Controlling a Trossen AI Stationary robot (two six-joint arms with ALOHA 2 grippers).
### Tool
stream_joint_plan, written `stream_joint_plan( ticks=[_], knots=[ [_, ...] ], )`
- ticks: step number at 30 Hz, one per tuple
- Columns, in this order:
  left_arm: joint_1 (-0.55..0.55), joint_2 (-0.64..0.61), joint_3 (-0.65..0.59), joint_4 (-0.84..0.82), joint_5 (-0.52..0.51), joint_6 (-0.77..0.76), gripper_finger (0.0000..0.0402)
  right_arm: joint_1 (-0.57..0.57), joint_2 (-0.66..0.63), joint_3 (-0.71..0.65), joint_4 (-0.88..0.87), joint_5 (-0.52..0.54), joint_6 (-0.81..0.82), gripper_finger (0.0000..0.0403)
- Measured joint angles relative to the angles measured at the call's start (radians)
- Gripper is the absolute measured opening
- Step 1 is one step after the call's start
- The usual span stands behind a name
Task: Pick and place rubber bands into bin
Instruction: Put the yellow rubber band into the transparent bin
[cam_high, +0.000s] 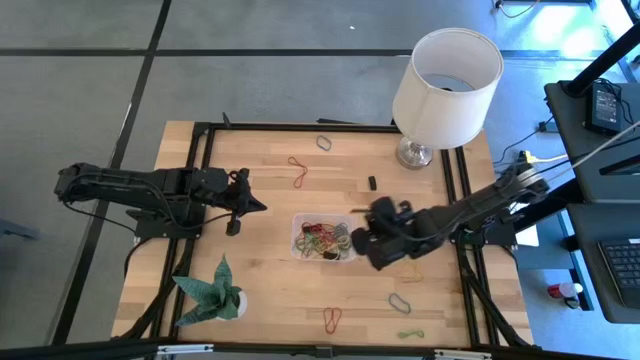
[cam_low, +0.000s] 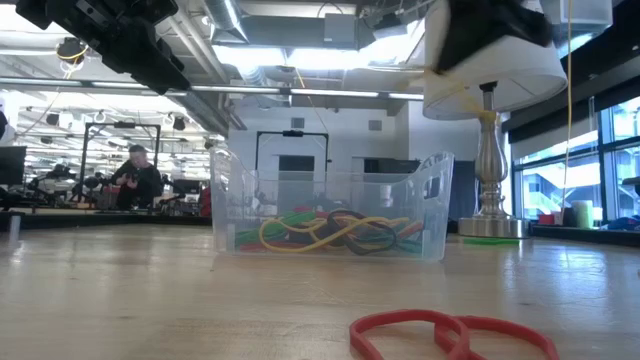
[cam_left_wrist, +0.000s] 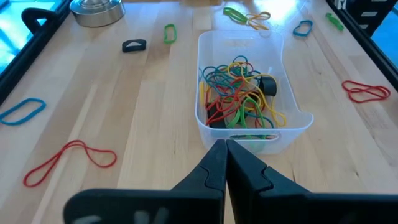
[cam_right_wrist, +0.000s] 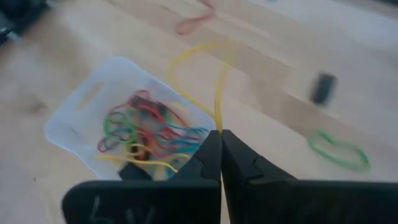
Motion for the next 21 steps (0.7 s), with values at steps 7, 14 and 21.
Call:
stream_joint_plan(
  ticks=[7,14,21],
  knots=[
    [0.000,0.000,0.000,0.000,0.000,0.017,0.0002,-0.065,0.215,0.168,0.174,-0.015,-0.332,0.0000],
    [0.000,0.000,0.000,0.000,0.000,0.017,0.0004,-0.127,0.367,0.186,0.325,-0.138,-0.487,0.0000],
    [0.000,0.000,0.000,-0.004,0.007,-0.008,0.0002,-0.184,0.448,0.186,0.462,-0.237,-0.609,0.0000]
  ],
)
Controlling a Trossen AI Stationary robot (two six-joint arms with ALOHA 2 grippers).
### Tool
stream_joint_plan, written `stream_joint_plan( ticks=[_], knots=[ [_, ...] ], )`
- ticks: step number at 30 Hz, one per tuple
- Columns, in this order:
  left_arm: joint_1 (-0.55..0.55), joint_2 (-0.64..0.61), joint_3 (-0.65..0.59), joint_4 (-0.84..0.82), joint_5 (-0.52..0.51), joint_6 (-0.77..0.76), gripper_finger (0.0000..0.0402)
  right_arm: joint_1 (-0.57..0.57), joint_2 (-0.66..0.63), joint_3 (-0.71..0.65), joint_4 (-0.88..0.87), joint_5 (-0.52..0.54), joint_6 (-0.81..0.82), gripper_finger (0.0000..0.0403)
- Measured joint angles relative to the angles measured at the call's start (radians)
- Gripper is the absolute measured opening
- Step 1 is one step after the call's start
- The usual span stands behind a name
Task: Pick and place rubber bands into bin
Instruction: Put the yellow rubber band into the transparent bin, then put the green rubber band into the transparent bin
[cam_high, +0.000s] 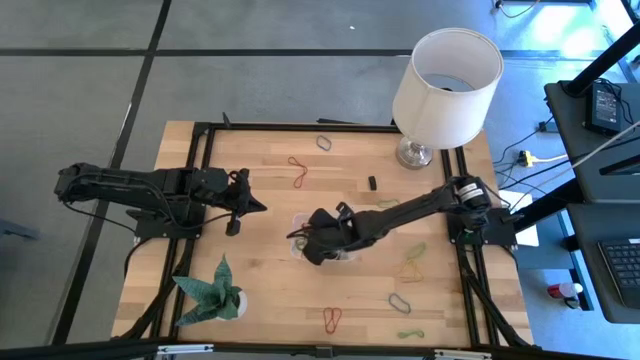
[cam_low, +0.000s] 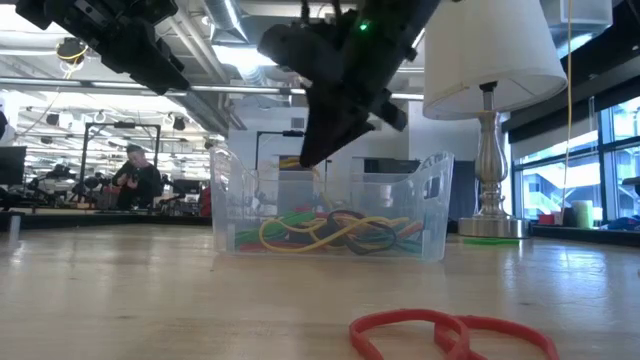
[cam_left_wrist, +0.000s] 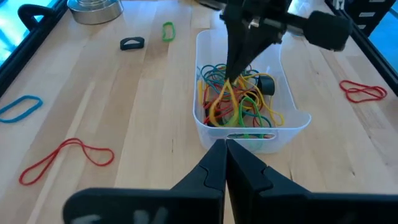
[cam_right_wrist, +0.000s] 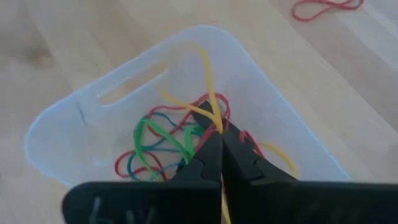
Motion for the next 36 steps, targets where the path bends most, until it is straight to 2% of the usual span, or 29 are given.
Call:
stream_joint_plan(
  ticks=[5,10,16,20,29,32,36],
  knots=[
    [0.000,0.000,0.000,0.000,0.000,-0.002,0.0005,-0.030,0.006,0.000,0.016,-0.035,-0.005,0.0015],
    [0.000,0.000,0.000,0.000,0.000,-0.005,0.0001,-0.042,0.006,0.000,0.012,-0.109,-0.010,0.0051],
    [0.000,0.000,0.000,0.000,0.000,-0.005,0.0005,-0.042,0.001,0.000,-0.012,-0.128,-0.012,0.0096],
    [0.000,0.000,0.000,-0.003,0.001,-0.005,0.0002,-0.043,-0.038,0.000,-0.061,-0.129,-0.008,0.0111],
    [0.000,0.000,0.000,-0.008,-0.004,-0.029,0.0005,-0.016,-0.204,-0.030,-0.219,-0.125,-0.021,0.0096],
    [0.000,0.000,0.000,-0.009,-0.004,-0.029,0.0003,0.012,-0.289,-0.127,-0.219,-0.126,0.020,0.0081],
    [0.000,0.000,0.000,-0.008,-0.004,-0.053,0.0002,0.048,-0.437,-0.319,-0.191,-0.122,0.172,0.0057]
  ],
)
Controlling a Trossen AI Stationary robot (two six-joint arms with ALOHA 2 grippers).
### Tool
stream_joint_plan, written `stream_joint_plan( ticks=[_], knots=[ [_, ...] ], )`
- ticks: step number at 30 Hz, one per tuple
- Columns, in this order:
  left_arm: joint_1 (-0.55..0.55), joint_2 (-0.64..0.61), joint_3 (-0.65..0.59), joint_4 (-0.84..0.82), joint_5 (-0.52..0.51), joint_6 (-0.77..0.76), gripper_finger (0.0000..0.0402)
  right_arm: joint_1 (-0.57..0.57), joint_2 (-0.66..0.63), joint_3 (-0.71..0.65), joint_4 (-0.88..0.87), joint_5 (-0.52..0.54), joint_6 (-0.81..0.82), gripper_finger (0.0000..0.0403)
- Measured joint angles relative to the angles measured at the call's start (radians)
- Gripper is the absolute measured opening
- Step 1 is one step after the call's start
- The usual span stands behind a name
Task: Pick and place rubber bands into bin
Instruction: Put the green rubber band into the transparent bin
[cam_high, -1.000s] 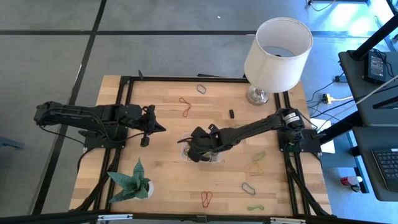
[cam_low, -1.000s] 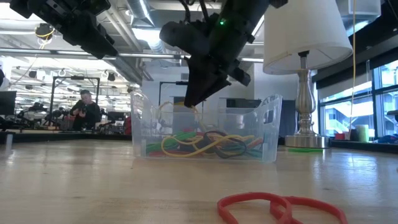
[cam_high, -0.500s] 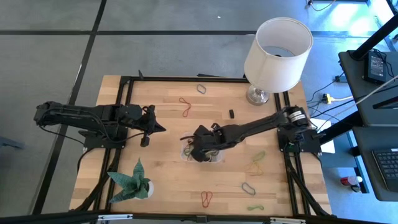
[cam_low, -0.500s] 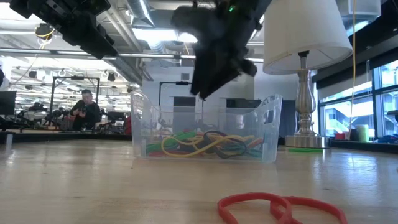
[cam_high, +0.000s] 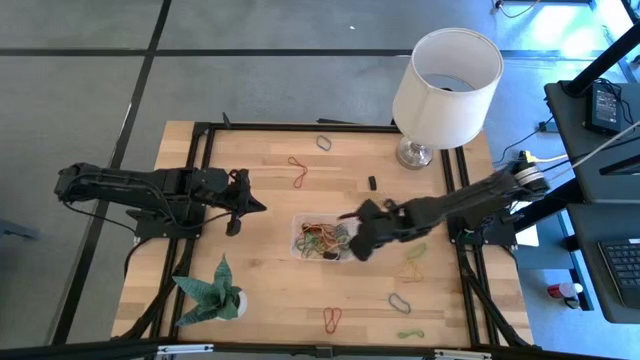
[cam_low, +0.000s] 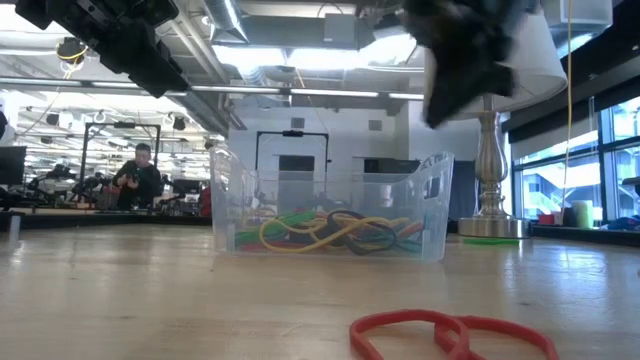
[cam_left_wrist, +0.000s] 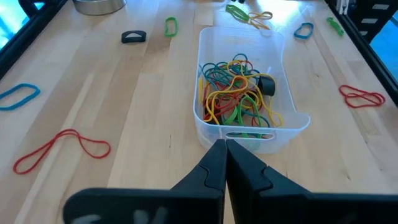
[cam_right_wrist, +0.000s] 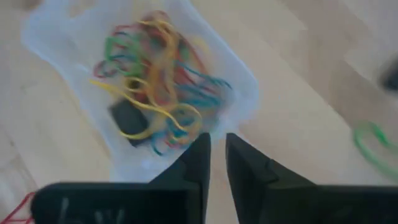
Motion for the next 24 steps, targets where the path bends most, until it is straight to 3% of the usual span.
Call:
stream_joint_plan(
  ticks=[8,12,17,24],
  knots=[
    [0.000,0.000,0.000,0.005,-0.003,-0.011,0.0003,0.021,-0.280,-0.345,0.044,0.023,0.239,0.0034],
    [0.000,0.000,0.000,0.006,-0.003,-0.011,0.0002,-0.020,-0.361,-0.454,0.045,0.078,0.239,0.0034],
    [0.000,0.000,0.000,0.007,-0.003,-0.011,0.0005,-0.115,-0.387,-0.547,0.030,0.072,0.232,0.0033],
    [0.000,0.000,0.000,0.013,-0.003,-0.010,0.0002,-0.273,-0.386,-0.630,0.117,0.052,0.043,0.0033]
  ],
)
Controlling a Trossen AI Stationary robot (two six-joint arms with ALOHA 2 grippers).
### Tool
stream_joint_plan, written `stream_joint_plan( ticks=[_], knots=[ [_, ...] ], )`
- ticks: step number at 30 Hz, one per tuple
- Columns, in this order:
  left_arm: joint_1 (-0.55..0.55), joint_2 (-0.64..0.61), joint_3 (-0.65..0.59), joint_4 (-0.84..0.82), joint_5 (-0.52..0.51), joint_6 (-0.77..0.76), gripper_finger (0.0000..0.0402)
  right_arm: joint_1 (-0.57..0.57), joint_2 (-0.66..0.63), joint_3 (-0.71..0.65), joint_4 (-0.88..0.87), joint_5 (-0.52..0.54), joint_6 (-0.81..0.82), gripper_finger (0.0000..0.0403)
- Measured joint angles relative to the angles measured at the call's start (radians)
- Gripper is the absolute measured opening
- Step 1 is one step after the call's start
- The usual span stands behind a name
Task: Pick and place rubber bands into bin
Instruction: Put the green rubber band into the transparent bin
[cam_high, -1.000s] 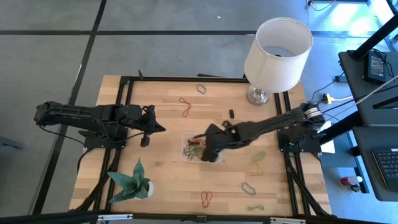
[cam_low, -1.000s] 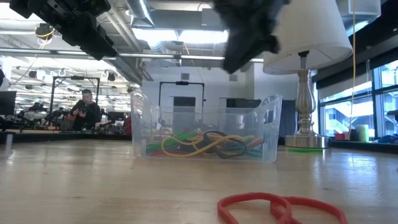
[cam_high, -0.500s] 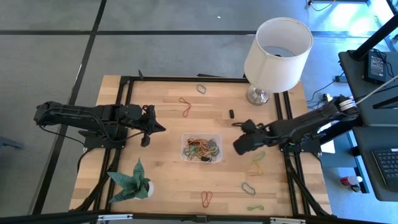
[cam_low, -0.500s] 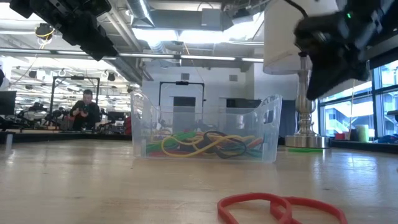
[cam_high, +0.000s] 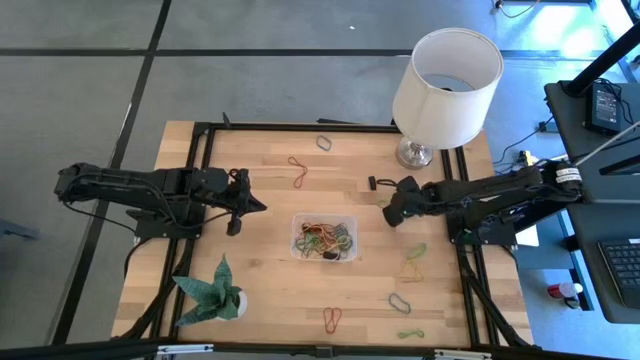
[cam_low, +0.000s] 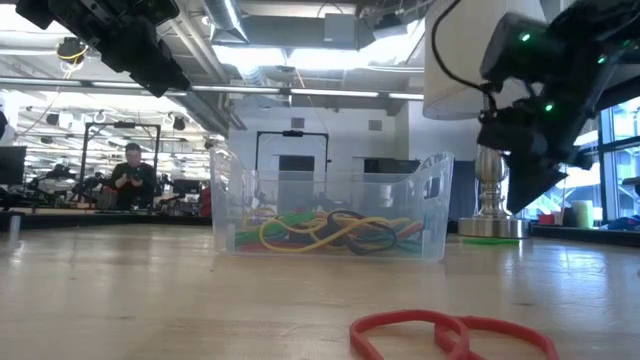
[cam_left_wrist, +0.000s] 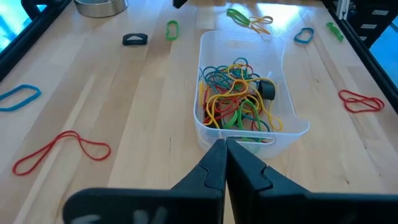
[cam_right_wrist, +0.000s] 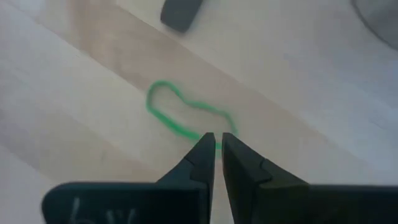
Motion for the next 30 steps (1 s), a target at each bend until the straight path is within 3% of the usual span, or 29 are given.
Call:
stream_joint_plan(
  ticks=[5,17,25,30],
  knots=[
    [0.000,0.000,0.000,0.000,0.000,0.000,0.0005,-0.113,0.000,-0.039,0.132,-0.079,-0.141,0.0042],
    [0.000,0.000,0.000,-0.001,-0.015,-0.011,0.0005,-0.215,0.000,-0.109,0.184,-0.118,-0.258,0.0143],
    [0.000,0.000,0.000,-0.001,-0.048,-0.018,0.0004,-0.215,-0.001,-0.216,0.354,-0.129,-0.282,0.0142],
    [0.000,0.000,0.000,-0.001,-0.061,-0.017,0.0004,-0.215,-0.003,-0.257,0.378,-0.112,-0.332,0.0088]
  ],
)
